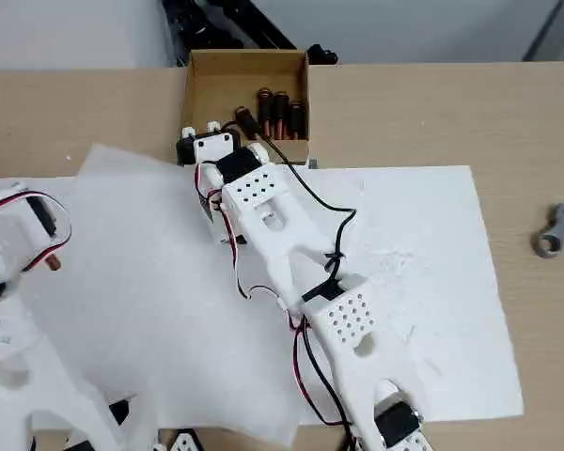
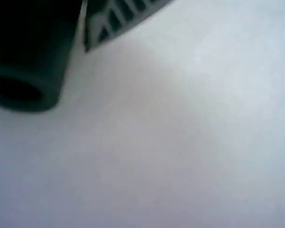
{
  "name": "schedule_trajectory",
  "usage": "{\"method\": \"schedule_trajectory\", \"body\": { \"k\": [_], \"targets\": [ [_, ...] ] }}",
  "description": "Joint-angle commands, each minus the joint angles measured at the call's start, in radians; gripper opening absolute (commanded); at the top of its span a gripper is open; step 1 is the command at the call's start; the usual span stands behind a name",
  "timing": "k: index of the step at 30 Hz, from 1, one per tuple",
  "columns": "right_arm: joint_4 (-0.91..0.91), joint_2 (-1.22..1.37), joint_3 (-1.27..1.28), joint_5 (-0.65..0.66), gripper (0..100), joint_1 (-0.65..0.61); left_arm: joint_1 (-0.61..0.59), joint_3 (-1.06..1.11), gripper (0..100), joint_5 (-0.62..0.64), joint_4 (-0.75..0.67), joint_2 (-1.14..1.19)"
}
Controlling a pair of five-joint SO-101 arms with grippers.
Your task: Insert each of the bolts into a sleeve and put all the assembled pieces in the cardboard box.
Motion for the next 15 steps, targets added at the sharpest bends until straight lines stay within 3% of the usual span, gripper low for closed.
{"method": "schedule_trajectory", "body": {
  "k": [1, 5, 9, 15],
  "targets": [
    [-0.013, 0.007, -0.008, 0.011, 12.9, 0.008, -0.006, -0.005, 0, -0.009, -0.023, -0.025],
    [-0.008, 0.005, -0.008, 0.011, 11.2, 0.007, -0.006, -0.005, 0, -0.009, -0.023, -0.026],
    [-0.008, 0.005, -0.008, 0.011, 0.0, 0.005, -0.006, -0.005, 0, -0.011, -0.023, -0.028],
    [0.016, -0.016, -0.052, 0.009, 0.2, 0.005, -0.006, -0.005, 0, -0.011, -0.023, -0.028]
  ]
}}
